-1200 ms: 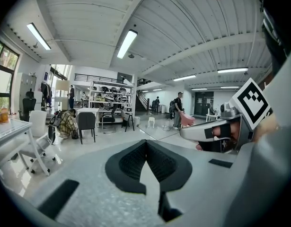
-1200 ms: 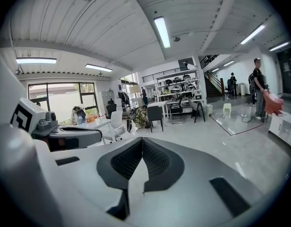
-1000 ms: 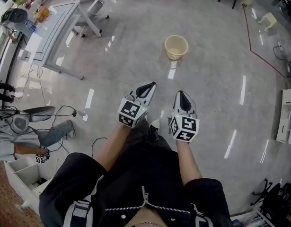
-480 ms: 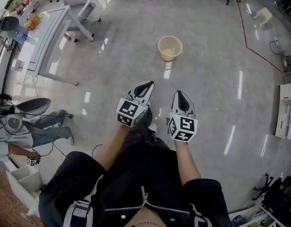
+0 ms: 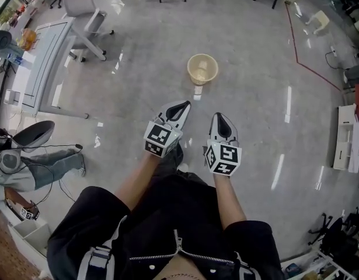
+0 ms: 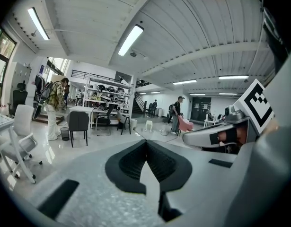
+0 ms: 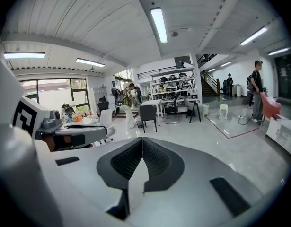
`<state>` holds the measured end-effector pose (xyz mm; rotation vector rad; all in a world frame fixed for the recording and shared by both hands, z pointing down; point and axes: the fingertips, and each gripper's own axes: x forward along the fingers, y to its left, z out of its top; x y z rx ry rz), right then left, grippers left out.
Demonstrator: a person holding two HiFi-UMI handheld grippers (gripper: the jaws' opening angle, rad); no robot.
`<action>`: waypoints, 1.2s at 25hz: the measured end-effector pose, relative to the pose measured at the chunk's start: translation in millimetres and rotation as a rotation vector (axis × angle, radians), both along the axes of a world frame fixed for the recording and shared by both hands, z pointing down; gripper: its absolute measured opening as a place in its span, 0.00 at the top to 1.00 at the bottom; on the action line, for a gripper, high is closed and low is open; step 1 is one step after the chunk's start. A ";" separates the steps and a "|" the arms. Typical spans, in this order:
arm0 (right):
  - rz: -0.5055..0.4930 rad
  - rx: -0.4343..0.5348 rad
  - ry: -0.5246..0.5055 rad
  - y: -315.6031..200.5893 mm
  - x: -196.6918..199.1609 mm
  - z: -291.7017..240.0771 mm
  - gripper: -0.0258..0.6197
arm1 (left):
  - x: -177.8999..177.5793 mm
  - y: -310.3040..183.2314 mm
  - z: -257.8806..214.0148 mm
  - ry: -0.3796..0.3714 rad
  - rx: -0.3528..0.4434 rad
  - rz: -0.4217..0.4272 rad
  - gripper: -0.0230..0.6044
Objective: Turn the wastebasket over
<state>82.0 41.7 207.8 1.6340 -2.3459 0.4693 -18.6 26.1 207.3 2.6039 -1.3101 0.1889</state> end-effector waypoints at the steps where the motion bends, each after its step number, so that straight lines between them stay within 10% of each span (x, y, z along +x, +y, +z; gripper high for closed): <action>1: 0.001 0.001 0.005 -8.8 -3.2 -1.5 0.94 | -2.4 -9.4 -0.6 0.005 0.000 0.004 0.95; 30: -0.011 -0.046 0.135 -168.0 -9.8 27.4 0.94 | -45.8 -187.0 55.6 0.035 -0.058 -0.018 0.95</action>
